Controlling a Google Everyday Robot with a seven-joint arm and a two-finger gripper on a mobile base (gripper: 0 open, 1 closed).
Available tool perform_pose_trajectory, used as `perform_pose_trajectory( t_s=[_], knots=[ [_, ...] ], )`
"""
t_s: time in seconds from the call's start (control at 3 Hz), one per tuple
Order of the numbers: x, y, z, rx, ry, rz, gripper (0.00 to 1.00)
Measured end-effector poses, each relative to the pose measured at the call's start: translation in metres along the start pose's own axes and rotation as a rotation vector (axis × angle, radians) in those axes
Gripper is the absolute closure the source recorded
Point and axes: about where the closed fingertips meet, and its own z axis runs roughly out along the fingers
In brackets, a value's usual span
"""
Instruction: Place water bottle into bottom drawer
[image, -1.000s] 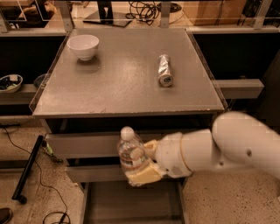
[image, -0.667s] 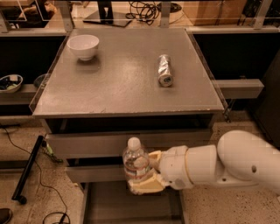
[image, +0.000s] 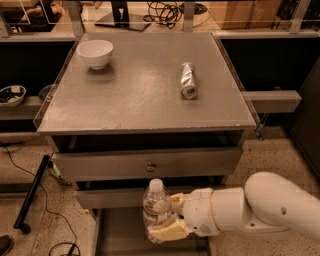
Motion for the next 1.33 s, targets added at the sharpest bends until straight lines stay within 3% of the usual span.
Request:
perform_pose_trajectory(
  t_s=[0.33,1.0,1.33],
  knots=[
    [0.023,-0.001,0.016,0.019,-0.010,0.033,1.00],
    [0.055,-0.034,0.047,0.093,-0.097,0.084,1.00],
    [0.055,-0.034,0.047,0.093,-0.097,0.084,1.00]
  ],
)
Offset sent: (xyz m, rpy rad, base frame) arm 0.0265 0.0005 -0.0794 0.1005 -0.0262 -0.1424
